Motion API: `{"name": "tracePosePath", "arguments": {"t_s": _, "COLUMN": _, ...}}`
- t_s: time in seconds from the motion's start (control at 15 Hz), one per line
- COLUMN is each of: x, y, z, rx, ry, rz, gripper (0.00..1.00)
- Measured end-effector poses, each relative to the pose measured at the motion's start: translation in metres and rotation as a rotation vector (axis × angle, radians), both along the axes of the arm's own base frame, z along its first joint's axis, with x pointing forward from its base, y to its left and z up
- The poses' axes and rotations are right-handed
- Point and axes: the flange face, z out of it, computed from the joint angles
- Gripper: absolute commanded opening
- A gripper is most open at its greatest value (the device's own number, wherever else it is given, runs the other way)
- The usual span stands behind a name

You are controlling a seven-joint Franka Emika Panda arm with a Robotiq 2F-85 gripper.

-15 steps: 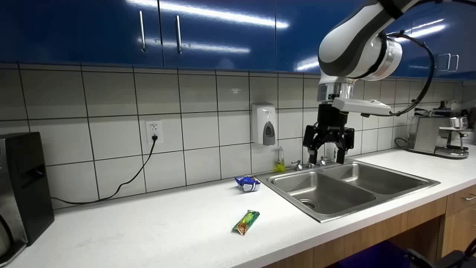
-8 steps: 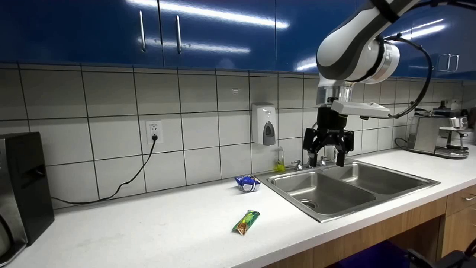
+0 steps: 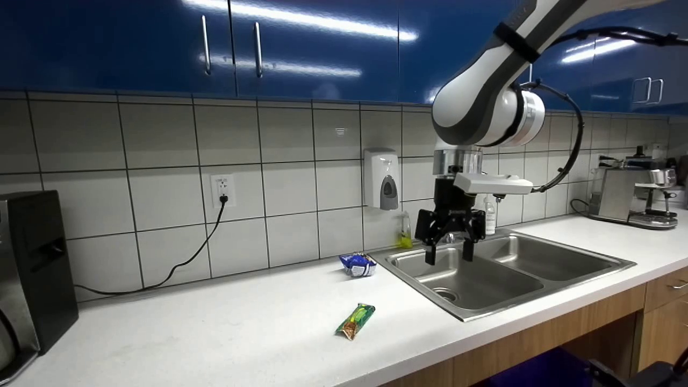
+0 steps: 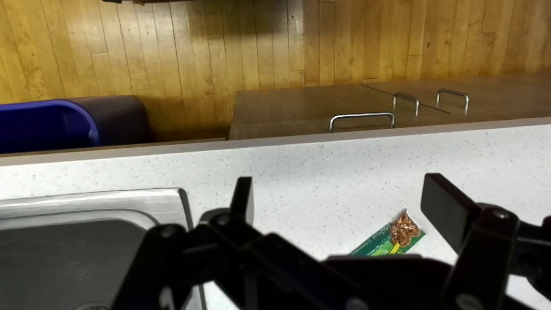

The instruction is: Put the chocolate bar inside the sink

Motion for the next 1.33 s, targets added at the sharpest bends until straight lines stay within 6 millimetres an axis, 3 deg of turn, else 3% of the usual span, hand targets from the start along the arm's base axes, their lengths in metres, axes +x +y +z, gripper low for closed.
{"name": "tracePosePath", "arguments": {"t_s": 0.33, "x": 0.023, "y": 0.044, "z": -0.027, "rx": 0.001, "ry": 0.0, "rz": 0.073, "gripper": 1.0}}
{"name": "tracePosePath", "arguments": {"t_s": 0.67, "x": 0.061, "y": 0.082, "z": -0.057, "rx": 0.006, "ry": -0.013, "rz": 0.126, "gripper": 1.0}}
{"name": "tracePosePath", "arguments": {"t_s": 1.33, "x": 0.14, "y": 0.118, "z": -0.123, "rx": 0.03, "ry": 0.004, "rz": 0.146, "gripper": 1.0}}
